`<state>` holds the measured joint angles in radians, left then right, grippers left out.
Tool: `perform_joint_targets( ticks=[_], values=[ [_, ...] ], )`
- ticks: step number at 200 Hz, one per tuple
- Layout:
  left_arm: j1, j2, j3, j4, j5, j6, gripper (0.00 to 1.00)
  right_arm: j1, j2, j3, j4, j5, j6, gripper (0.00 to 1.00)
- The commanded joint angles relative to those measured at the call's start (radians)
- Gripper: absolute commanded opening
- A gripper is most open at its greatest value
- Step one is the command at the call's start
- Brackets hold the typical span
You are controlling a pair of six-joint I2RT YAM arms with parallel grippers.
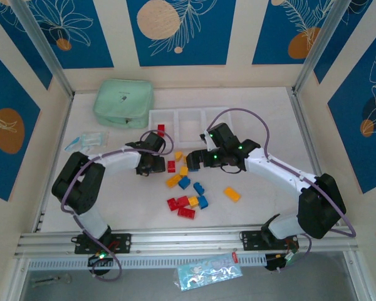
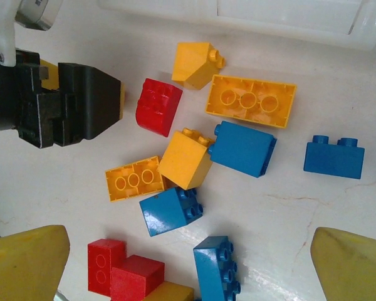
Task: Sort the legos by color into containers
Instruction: Pick up the lego from the center of the table, then place the lego in the container.
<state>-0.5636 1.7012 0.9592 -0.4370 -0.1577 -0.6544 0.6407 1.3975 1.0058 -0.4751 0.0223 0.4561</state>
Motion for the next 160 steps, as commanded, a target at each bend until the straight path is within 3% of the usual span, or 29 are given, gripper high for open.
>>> perform_joint_targets(
  ticks=[1, 42, 98, 160],
  values=[
    [-0.010, -0.025, -0.036, -0.029, 0.001, -0.010, 0.64, -0.006, -0.011, 0.000, 0.004, -0.013, -0.008, 0.99],
    [-0.010, -0.099, -0.030, -0.070, -0.021, 0.001, 0.58, -0.019, -0.029, 0.004, -0.005, -0.024, -0.012, 0.99],
    [-0.010, -0.225, 0.064, -0.145, -0.087, 0.075, 0.57, -0.092, -0.078, -0.006, 0.018, -0.079, 0.006, 0.99],
    [0.020, -0.055, 0.381, -0.206, -0.172, 0.246, 0.57, -0.153, -0.071, 0.022, 0.033, -0.099, 0.024, 0.99]
  ],
)
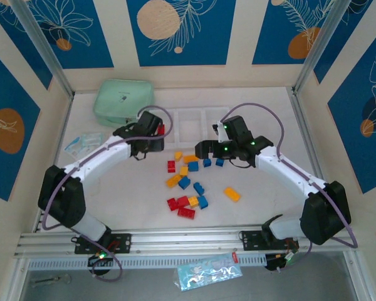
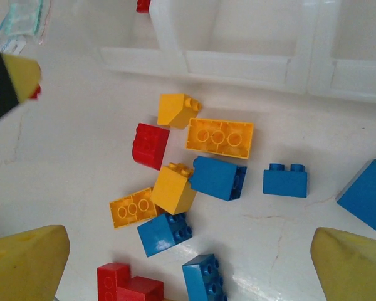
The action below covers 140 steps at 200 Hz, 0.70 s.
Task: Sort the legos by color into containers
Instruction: Place the lego in the container.
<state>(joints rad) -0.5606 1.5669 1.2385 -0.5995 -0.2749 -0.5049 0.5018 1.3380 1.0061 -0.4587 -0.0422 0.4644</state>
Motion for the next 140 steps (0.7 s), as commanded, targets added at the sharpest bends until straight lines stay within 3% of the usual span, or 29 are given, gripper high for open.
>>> perform_joint_targets(
  ticks=[1, 59, 140],
  values=[
    [0.017, 0.084, 0.107, -0.044, -0.056, 0.100, 0.57, -0.015, -0.011, 0.022, 0.018, -0.035, 0.016, 0.99],
    [0.071, 0.290, 0.330, 0.017, -0.007, 0.269, 0.59, -0.031, -0.001, 0.025, 0.026, -0.047, 0.013, 0.99],
    [0.093, 0.487, 0.497, 0.031, 0.024, 0.309, 0.69, -0.046, 0.012, 0.026, 0.041, -0.062, 0.013, 0.99]
  ],
)
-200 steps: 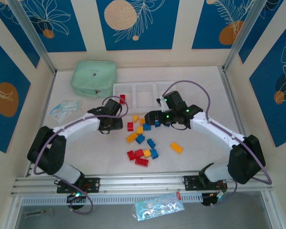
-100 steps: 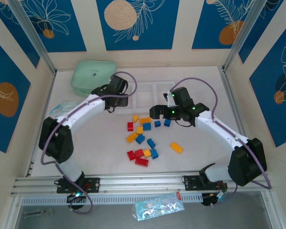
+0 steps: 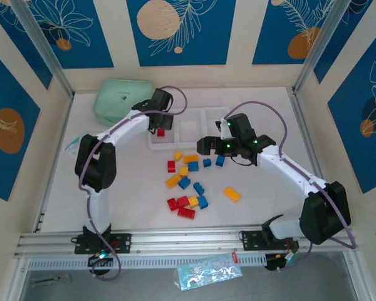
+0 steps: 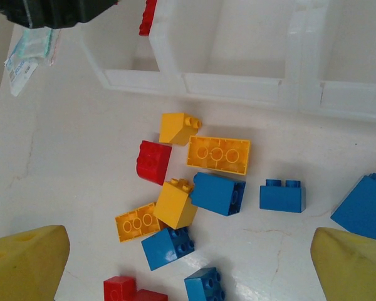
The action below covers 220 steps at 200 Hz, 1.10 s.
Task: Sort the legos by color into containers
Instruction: Place the lego in the container, then pick up the lego from the center of the table.
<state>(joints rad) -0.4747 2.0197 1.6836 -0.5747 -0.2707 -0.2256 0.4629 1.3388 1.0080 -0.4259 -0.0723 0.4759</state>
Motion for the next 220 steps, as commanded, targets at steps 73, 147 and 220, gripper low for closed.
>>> perform_joint_targets(
  ticks=[73, 147, 220],
  values=[
    [0.007, -0.037, 0.064, -0.033, 0.029, 0.035, 0.80, -0.010, 0.013, 0.058, -0.006, -0.054, -0.019, 0.99],
    [-0.015, -0.359, -0.268, 0.019, 0.281, -0.172, 0.78, 0.025, 0.020, 0.051, -0.087, -0.079, -0.040, 0.99],
    [-0.139, -0.548, -0.607, 0.075, 0.311, -0.422, 0.77, 0.104, 0.047, -0.064, -0.018, -0.067, 0.001, 0.99]
  ],
)
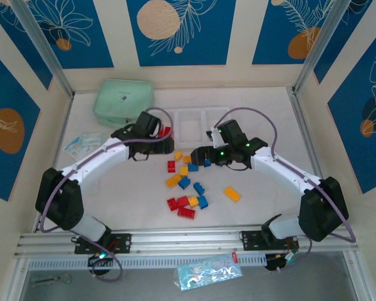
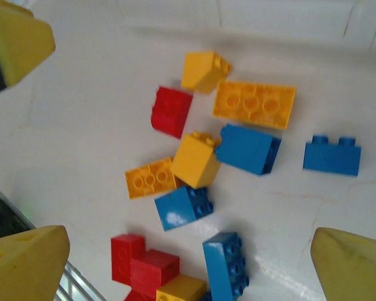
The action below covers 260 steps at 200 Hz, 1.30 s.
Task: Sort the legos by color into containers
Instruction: Pick up the lego from the center of the table.
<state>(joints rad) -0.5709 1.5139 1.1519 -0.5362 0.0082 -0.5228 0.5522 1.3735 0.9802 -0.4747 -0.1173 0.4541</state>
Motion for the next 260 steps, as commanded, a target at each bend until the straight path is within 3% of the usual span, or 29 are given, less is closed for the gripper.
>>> perform_joint_targets(
  ticks=[1, 50, 160, 260],
  values=[
    [-0.045, -0.043, -0.079, 0.039, 0.032, -0.128, 0.77, 0.016, 0.013, -0.038, 0.032, -0.022, 0.025, 0.99],
    [-0.090, 0.031, -0.153, 0.122, 0.032, -0.204, 0.79, 0.023, 0.043, -0.056, 0.064, 0.012, 0.058, 0.99],
    [-0.089, 0.255, -0.031, 0.095, -0.050, -0.157, 0.77, 0.004, 0.029, -0.071, 0.077, 0.029, 0.054, 0.99],
    [-0.087, 0.287, -0.055, 0.045, -0.141, -0.121, 0.66, -0.003, 0.041, -0.059, 0.082, 0.016, 0.054, 0.99]
  ],
)
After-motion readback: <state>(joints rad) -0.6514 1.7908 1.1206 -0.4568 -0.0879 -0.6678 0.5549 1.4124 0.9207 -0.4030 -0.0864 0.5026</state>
